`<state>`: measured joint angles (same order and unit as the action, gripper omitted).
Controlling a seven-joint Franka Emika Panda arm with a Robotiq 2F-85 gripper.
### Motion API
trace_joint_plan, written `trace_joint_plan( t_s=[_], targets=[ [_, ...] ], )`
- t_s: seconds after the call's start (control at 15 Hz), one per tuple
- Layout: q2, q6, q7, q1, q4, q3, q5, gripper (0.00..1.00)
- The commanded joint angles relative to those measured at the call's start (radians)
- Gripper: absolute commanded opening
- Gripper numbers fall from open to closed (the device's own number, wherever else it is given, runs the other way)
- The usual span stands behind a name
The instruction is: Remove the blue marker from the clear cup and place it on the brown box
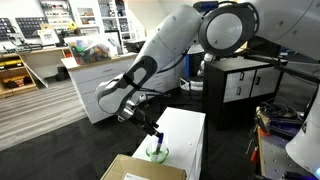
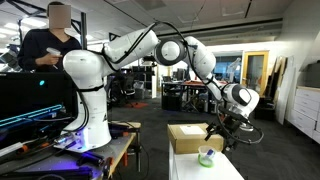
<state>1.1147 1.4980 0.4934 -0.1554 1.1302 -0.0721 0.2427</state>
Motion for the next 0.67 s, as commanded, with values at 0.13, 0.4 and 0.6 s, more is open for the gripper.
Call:
trace_joint_plan(
  t_s=[0.13,0.4,0.6],
  targets=[
    [0.012,-0.030,0.033,0.013,-0.003,-0.019,0.014,1.00],
    [0.027,-0.033,0.041,0.012,-0.004,-0.020,0.016,1.00],
    [0.039,-0.040,0.037,0.017,-0.010,-0.022,0.004,1.00]
  ],
)
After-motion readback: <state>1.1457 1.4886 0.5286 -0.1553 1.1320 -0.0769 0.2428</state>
